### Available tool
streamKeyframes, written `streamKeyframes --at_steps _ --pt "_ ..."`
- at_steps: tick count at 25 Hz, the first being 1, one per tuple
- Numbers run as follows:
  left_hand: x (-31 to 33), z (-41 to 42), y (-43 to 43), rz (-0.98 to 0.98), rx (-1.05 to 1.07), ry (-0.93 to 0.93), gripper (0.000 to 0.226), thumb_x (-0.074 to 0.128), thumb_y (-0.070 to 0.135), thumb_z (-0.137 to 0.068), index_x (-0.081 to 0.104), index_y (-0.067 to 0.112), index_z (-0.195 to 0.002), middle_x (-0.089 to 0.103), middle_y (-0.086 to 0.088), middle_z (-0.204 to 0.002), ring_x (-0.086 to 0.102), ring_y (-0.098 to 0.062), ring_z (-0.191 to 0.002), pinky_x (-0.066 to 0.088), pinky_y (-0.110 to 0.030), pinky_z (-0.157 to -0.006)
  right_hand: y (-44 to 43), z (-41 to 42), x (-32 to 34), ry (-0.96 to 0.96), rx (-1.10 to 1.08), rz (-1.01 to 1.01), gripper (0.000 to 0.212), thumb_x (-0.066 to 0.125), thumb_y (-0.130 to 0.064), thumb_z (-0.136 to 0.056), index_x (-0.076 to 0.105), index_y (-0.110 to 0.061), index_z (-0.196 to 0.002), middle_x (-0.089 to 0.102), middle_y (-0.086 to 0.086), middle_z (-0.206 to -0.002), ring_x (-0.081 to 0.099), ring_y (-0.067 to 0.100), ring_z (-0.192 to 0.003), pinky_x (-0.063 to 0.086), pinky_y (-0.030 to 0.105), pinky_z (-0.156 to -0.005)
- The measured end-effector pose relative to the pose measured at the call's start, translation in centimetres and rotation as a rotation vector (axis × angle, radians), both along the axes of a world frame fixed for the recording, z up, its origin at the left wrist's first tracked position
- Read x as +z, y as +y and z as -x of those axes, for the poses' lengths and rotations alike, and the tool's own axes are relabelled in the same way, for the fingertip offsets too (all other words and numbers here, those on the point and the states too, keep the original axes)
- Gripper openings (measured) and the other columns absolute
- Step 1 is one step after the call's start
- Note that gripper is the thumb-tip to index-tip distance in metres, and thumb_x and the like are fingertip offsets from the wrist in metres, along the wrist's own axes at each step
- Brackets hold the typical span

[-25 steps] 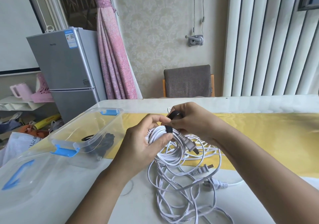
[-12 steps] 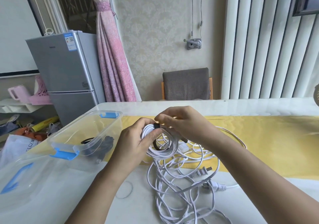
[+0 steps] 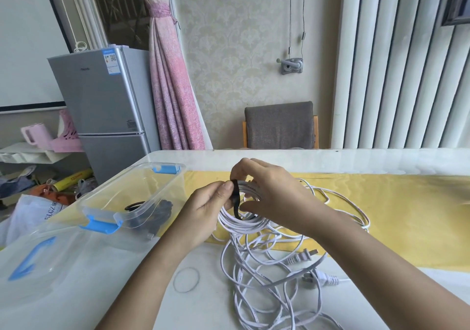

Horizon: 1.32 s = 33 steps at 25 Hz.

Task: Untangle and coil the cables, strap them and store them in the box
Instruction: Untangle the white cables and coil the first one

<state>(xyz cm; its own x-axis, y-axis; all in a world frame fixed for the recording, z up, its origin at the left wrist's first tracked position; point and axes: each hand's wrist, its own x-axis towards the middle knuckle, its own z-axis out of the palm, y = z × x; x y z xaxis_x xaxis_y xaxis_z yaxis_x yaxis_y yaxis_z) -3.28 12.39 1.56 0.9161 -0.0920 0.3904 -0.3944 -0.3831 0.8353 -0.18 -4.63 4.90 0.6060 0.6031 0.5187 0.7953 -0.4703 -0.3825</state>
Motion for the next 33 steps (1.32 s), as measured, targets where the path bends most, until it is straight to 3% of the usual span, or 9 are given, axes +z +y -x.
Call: streamKeyframes --at_steps 3,8,13,18,20,23,27,30,33 --pt "-0.2 -0.1 0.4 0.059 -0.052 0.052 0.056 0.043 0.054 -0.088 0.054 -0.001 -0.084 0.054 -0.017 -0.080 0.048 -0.017 -0.079 0.038 -0.035 -0.076 0.2 0.0 -0.4 -0.229 -0.017 -0.010 0.040 0.078 -0.024 -0.073 0.052 -0.022 -0.103 0.051 -0.008 -0.102 0.056 0.017 -0.083 0.048 0.037 -0.066" --pt "0.1 0.0 0.5 0.268 -0.153 0.141 0.044 0.053 0.045 -0.082 0.053 0.001 -0.080 0.047 -0.010 -0.084 0.042 -0.020 -0.086 0.032 -0.040 -0.084 0.3 0.1 -1.3 -0.464 0.108 -0.083 0.008 0.066 -0.016 -0.084 0.066 -0.016 -0.092 0.058 -0.002 -0.100 0.056 0.016 -0.084 0.049 0.031 -0.062" --pt "0.3 0.2 0.5 0.160 -0.060 0.186 0.035 0.046 0.044 -0.087 0.048 0.017 -0.065 0.042 0.001 -0.068 0.034 -0.017 -0.068 0.025 -0.036 -0.066 0.5 0.1 -1.1 -0.180 0.119 -0.264 0.008 0.068 -0.018 -0.083 0.075 -0.015 -0.082 0.065 -0.004 -0.080 0.059 0.007 -0.068 0.047 0.021 -0.065" --pt "0.1 0.4 0.2 0.043 -0.053 0.167 0.036 0.041 0.043 -0.094 0.047 0.019 -0.067 0.040 0.006 -0.065 0.034 -0.013 -0.060 0.025 -0.028 -0.056 0.2 0.2 -0.6 0.233 0.057 -0.471 0.010 0.072 -0.006 -0.078 0.074 -0.015 -0.076 0.071 -0.005 -0.070 0.066 0.011 -0.067 0.053 0.026 -0.068" --pt "0.1 0.3 0.1 0.012 -0.028 0.164 0.038 0.040 0.045 -0.094 0.047 0.024 -0.063 0.042 0.010 -0.062 0.035 -0.011 -0.056 0.027 -0.024 -0.052 0.2 0.3 -0.4 0.256 0.036 -0.431 0.012 0.071 -0.006 -0.079 0.071 -0.016 -0.072 0.071 -0.006 -0.067 0.064 0.006 -0.065 0.050 0.018 -0.066" --pt "0.2 0.4 -0.1 -0.031 0.003 0.137 0.040 0.037 0.039 -0.099 0.048 0.025 -0.063 0.043 0.013 -0.060 0.037 -0.007 -0.054 0.028 -0.018 -0.049 0.5 0.3 -0.3 0.259 -0.017 -0.418 0.013 0.072 -0.009 -0.078 0.067 -0.018 -0.070 0.069 -0.003 -0.068 0.064 0.010 -0.068 0.048 0.021 -0.067" --pt "-0.1 0.5 -0.2 -0.124 0.016 -0.036 0.046 0.034 0.045 -0.097 0.047 0.006 -0.075 0.045 0.013 -0.064 0.044 -0.004 -0.064 0.034 -0.017 -0.062 0.5 0.6 0.3 0.267 -0.060 -0.415 0.011 0.072 -0.009 -0.078 0.067 -0.015 -0.070 0.068 0.002 -0.069 0.061 0.012 -0.066 0.046 0.021 -0.065" --pt "-0.5 0.4 -0.3 -0.233 0.057 -0.130 0.046 0.031 0.046 -0.093 0.046 0.005 -0.078 0.044 0.005 -0.066 0.045 -0.014 -0.067 0.036 -0.027 -0.066 0.2 0.5 0.6 0.331 -0.078 -0.373 0.009 0.073 -0.009 -0.077 0.068 -0.011 -0.070 0.069 0.007 -0.068 0.055 0.007 -0.056 0.044 0.016 -0.056" --pt "-0.7 0.6 -0.7 -0.368 0.077 -0.179 0.042 0.033 0.046 -0.096 0.039 0.012 -0.074 0.035 0.011 -0.057 0.033 -0.007 -0.056 0.027 -0.024 -0.055 -0.4 0.0 0.6 0.456 -0.089 -0.326 0.008 0.075 -0.008 -0.076 0.068 -0.009 -0.072 0.062 0.004 -0.059 0.045 -0.001 -0.040 0.034 0.009 -0.043"
